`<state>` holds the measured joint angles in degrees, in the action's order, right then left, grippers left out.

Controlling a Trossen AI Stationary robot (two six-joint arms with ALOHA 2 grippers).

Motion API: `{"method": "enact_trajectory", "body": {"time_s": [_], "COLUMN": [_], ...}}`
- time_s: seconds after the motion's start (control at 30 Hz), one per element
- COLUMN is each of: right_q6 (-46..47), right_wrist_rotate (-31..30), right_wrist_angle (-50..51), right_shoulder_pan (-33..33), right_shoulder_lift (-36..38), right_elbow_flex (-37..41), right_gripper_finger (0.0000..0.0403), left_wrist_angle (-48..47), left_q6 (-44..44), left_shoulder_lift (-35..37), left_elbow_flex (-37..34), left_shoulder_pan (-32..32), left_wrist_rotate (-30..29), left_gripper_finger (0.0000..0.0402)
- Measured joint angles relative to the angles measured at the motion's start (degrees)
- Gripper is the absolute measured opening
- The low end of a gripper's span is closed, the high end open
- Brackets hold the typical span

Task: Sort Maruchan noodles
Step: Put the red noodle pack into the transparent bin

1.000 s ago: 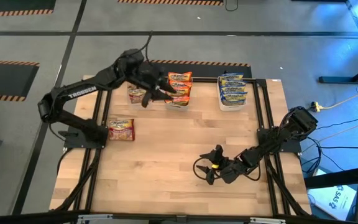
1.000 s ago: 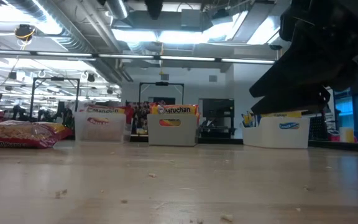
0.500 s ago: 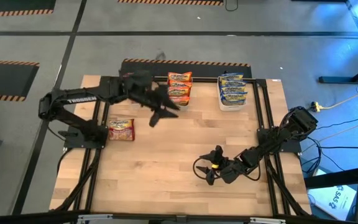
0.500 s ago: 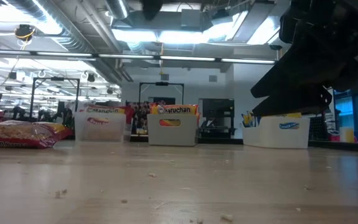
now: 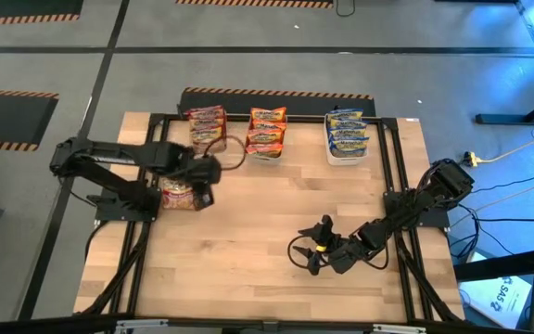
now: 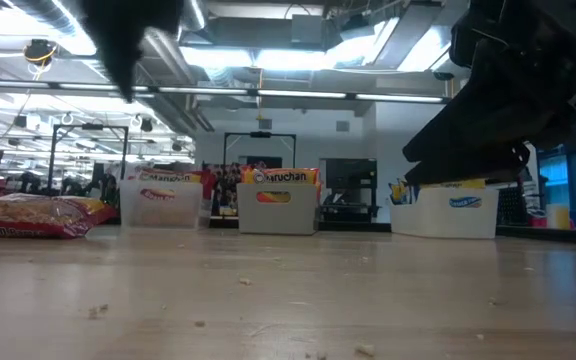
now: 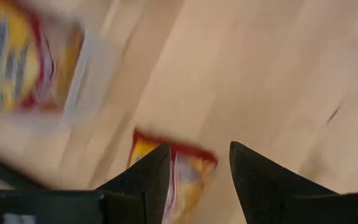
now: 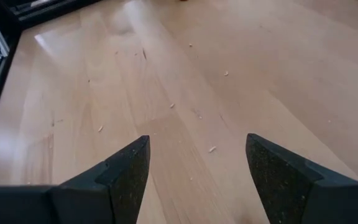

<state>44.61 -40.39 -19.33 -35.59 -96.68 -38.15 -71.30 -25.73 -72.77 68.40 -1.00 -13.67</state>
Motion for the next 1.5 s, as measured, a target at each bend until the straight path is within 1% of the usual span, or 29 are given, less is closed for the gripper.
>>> {"method": "enact_trajectory", "body": {"time_s": [0.1,0.2,0.3,0.4,0.47,0.57,0.67,0.8,0.9,1.1,1.2,1.27,1.5], "right_q6": [0.0,0.0,0.0,0.0,0.0,0.0,0.0,0.0,0.0,0.1,0.1,0.1,0.1], "right_wrist_rotate": [0.1,-0.4,-1.1,-1.7,-2.1,-2.5,-2.5,-2.5,-2.5,-2.5,-1.6,-0.7,2.5], "right_wrist_angle": [-0.1,-0.1,-0.1,-0.1,-0.2,-0.2,-0.4,-0.3,-0.3,-0.6,-0.4,-1.6,-5.1], "right_shoulder_pan": [0.0,0.0,0.0,0.0,0.0,0.0,0.0,0.0,0.0,-0.1,-0.1,0.0,0.0], "right_shoulder_lift": [0.0,0.0,0.0,0.0,0.0,0.0,0.0,0.0,0.0,0.0,0.0,0.0,0.0], "right_elbow_flex": [0.0,0.0,0.0,0.0,0.0,0.0,0.0,0.0,0.0,0.0,0.0,0.0,-0.1], "right_gripper_finger": [0.0250,0.0250,0.0250,0.0250,0.0250,0.0250,0.0250,0.0250,0.0250,0.0250,0.0250,0.0250,0.0250], "left_wrist_angle": [-1.6,-1.6,-0.2,3.9,6.3,6.7,7.3,13.9,20.7,34.2,40.6,44.6,65.7], "left_q6": [-5.7,-11.1,-14.8,-14.4,-14.3,-11.7,-9.7,-5.0,-2.1,-0.6,-0.6,-0.7,-1.6], "left_shoulder_lift": [4.6,8.6,10.0,9.5,8.2,6.4,4.8,2.8,1.8,0.9,-0.5,-2.0,-12.9], "left_elbow_flex": [-5.9,-12.6,-19.2,-24.6,-27.4,-29.4,-30.5,-32.1,-32.7,-33.0,-33.1,-33.1,-31.8], "left_shoulder_pan": [-0.7,0.1,2.5,5.3,7.0,9.1,9.7,9.2,7.6,1.1,-3.8,-7.3,-17.1], "left_wrist_rotate": [-0.9,-3.1,-3.7,-1.5,-1.2,0.8,3.0,6.6,11.9,16.5,16.5,14.7,11.4], "left_gripper_finger": [0.0158,0.0158,0.0158,0.0158,0.0158,0.0158,0.0158,0.0158,0.0158,0.0158,0.0158,0.0158,0.0158]}}
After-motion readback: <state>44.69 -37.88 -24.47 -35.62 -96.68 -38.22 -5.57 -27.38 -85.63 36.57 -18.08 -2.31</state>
